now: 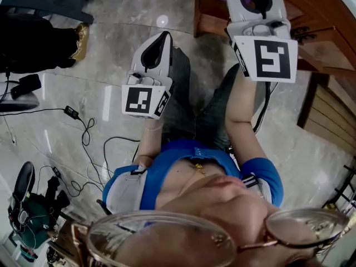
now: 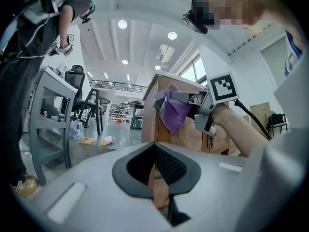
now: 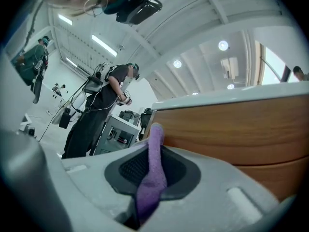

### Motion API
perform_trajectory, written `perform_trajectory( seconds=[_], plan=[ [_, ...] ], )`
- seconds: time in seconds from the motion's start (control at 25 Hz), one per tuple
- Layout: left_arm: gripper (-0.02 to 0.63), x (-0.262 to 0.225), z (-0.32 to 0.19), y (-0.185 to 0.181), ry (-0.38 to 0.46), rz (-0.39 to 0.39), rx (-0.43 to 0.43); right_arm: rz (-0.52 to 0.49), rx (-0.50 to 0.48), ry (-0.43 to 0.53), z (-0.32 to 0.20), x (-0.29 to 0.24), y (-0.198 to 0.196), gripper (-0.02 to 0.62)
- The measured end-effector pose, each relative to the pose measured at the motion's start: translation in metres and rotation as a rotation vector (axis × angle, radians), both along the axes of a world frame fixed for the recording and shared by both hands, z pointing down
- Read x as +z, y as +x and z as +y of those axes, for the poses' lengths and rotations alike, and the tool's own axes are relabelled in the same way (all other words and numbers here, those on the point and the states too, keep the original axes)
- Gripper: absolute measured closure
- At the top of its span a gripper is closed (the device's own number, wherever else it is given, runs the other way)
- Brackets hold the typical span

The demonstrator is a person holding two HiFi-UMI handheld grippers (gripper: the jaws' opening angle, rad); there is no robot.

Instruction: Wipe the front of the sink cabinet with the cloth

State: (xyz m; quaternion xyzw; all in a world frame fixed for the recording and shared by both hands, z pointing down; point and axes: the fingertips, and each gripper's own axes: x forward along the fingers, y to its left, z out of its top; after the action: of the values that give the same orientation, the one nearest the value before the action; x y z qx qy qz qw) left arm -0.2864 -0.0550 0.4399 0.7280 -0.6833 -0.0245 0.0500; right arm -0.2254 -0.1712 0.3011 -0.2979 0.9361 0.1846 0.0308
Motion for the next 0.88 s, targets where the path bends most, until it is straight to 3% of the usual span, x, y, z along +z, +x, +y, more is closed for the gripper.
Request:
perform_trajectory(
  seconds=[0.28,0.88],
  plan=[
    [0.604,0.002,-0.004,-0.002,0.008,0.007,0.013,-0.019,0.027,0.040,-0.001,0.002,-0.005,0.541],
    [0.604,0.012,-0.016,0.012,0.007,0.020,0.063,0.157,0.049,-0.016,0.000,0.069,-0.015,0.541]
  ],
)
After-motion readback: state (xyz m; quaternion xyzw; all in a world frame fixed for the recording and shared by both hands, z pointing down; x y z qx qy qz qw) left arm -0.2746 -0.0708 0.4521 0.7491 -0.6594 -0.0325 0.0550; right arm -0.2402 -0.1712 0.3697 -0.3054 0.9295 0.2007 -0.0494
